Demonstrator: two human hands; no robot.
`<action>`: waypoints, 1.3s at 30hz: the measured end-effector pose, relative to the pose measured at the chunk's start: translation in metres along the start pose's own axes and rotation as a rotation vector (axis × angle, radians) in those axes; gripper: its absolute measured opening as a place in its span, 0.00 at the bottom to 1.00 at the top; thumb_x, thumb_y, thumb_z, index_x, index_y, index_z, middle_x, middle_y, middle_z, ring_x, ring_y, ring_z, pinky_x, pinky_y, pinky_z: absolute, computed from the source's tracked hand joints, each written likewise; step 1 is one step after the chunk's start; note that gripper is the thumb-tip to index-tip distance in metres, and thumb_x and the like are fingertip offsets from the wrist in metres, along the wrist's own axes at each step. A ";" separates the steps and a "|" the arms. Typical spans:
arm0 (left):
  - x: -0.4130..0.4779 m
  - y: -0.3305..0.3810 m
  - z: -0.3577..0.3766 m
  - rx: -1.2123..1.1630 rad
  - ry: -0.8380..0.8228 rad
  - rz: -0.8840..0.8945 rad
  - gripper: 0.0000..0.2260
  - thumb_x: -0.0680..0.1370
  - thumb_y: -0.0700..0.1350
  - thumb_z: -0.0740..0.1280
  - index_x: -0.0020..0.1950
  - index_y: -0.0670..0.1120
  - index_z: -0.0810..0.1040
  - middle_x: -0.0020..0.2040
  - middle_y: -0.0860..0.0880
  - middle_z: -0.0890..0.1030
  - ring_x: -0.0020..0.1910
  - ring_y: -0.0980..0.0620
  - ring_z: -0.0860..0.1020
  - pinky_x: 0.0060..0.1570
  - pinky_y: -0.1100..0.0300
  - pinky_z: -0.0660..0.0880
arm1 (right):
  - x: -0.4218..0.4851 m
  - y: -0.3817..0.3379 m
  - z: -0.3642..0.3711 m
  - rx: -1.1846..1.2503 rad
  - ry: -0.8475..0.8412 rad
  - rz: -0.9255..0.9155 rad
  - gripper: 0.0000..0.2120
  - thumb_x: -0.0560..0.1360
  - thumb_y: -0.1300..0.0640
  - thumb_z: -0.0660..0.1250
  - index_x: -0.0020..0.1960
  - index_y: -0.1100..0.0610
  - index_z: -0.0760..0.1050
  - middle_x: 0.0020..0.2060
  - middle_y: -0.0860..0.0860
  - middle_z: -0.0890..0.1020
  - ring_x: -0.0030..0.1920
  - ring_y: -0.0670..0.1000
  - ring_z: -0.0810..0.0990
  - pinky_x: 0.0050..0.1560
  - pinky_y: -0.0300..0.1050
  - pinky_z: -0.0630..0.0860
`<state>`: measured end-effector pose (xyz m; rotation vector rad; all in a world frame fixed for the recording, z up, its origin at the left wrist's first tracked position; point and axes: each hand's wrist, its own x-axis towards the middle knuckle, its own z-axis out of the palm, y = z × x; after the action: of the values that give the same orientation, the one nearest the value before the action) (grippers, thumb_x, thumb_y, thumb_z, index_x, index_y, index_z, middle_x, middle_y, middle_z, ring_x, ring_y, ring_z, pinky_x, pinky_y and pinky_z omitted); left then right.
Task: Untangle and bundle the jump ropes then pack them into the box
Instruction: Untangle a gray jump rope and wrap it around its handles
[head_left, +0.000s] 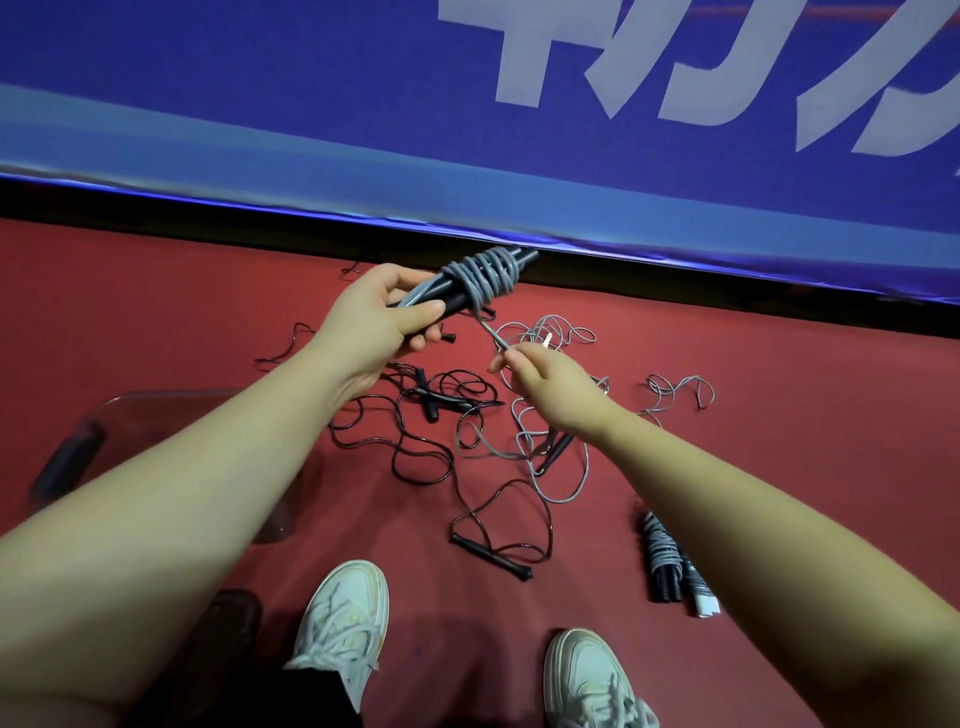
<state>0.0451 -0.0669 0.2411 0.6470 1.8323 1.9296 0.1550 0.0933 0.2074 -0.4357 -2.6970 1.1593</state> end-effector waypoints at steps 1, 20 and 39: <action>0.001 -0.003 -0.001 0.021 0.017 -0.001 0.09 0.76 0.31 0.65 0.51 0.44 0.74 0.35 0.46 0.76 0.23 0.60 0.74 0.25 0.69 0.69 | 0.000 -0.002 0.001 -0.052 0.004 0.007 0.15 0.82 0.53 0.52 0.51 0.55 0.77 0.32 0.43 0.70 0.31 0.42 0.67 0.36 0.39 0.64; 0.012 -0.030 -0.017 0.589 0.027 0.113 0.10 0.75 0.36 0.68 0.53 0.47 0.73 0.45 0.52 0.80 0.29 0.58 0.78 0.34 0.70 0.73 | -0.017 -0.086 -0.014 -1.110 0.155 -0.322 0.15 0.79 0.61 0.54 0.63 0.55 0.71 0.54 0.53 0.76 0.53 0.58 0.77 0.39 0.45 0.63; -0.016 0.001 -0.008 0.474 -0.640 0.017 0.10 0.74 0.30 0.67 0.50 0.44 0.74 0.32 0.53 0.81 0.30 0.58 0.79 0.30 0.67 0.72 | 0.013 -0.017 -0.063 -0.656 0.101 -0.427 0.18 0.75 0.43 0.63 0.51 0.56 0.81 0.45 0.53 0.81 0.48 0.55 0.78 0.39 0.42 0.64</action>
<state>0.0535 -0.0825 0.2407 1.2555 1.8292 1.0848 0.1570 0.1294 0.2631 0.0184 -2.8194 0.1283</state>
